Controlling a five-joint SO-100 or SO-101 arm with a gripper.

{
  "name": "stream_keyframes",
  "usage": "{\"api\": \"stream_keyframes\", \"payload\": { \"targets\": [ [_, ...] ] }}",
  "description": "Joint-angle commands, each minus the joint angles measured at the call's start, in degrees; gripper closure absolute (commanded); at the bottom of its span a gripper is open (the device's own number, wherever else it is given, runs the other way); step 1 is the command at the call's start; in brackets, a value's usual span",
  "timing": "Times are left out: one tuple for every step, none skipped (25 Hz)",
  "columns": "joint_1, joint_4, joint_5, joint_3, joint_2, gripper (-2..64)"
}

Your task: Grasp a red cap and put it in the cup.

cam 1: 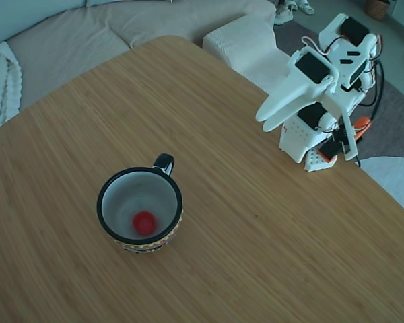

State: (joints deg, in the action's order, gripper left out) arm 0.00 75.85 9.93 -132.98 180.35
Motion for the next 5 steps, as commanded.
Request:
{"api": "stream_keyframes", "payload": {
  "targets": [
    [0.18, -0.35, -0.35, 0.44, 0.18, 32.2],
    [0.18, -0.35, -0.35, 0.44, 0.18, 32.2],
    [0.18, -0.35, -0.35, 0.44, 0.18, 32.2],
    [0.18, -0.35, -0.35, 0.44, 0.18, 32.2],
    [0.18, -0.35, -0.35, 0.44, 0.18, 32.2]
  ]
}}
